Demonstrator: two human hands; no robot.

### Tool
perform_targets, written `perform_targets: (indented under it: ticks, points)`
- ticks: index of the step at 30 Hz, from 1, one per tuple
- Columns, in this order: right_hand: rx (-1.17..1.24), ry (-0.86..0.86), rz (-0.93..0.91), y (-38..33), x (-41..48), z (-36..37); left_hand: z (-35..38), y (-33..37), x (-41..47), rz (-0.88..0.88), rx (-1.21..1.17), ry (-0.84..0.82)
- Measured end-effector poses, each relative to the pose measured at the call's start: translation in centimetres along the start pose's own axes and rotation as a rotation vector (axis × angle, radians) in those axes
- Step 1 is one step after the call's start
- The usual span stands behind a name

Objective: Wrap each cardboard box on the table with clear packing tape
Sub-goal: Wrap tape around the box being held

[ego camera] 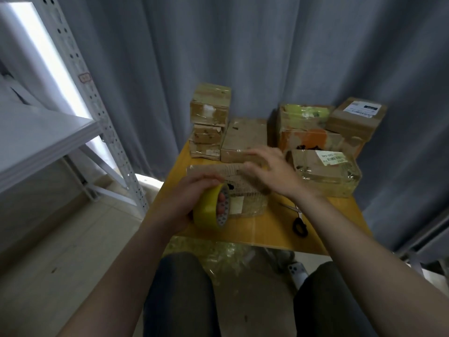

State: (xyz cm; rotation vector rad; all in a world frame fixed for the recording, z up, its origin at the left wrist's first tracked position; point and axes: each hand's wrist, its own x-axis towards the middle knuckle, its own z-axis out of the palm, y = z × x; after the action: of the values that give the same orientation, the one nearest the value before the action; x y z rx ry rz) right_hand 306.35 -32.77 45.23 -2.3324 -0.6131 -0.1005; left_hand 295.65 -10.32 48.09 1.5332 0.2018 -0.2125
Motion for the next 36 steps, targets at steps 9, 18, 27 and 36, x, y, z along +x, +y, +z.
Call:
perform_targets:
  ticks: [9,18,27,36]
  points:
    - [-0.241,-0.233,0.100,1.1,-1.2,3.8,1.0,-0.3,-0.3,0.008,-0.041,-0.045]
    - [0.225,-0.056,-0.055,-3.2,-2.2,1.1,2.0,-0.7,-0.3,0.227,0.290,0.040]
    - [0.638,-0.059,0.139,-5.6,-3.8,0.8,3.5,-0.9,-1.7,0.412,0.380,0.047]
    - [0.397,0.047,0.198,-4.4,-2.7,1.6,3.2,-2.0,-1.1,0.178,0.238,-0.069]
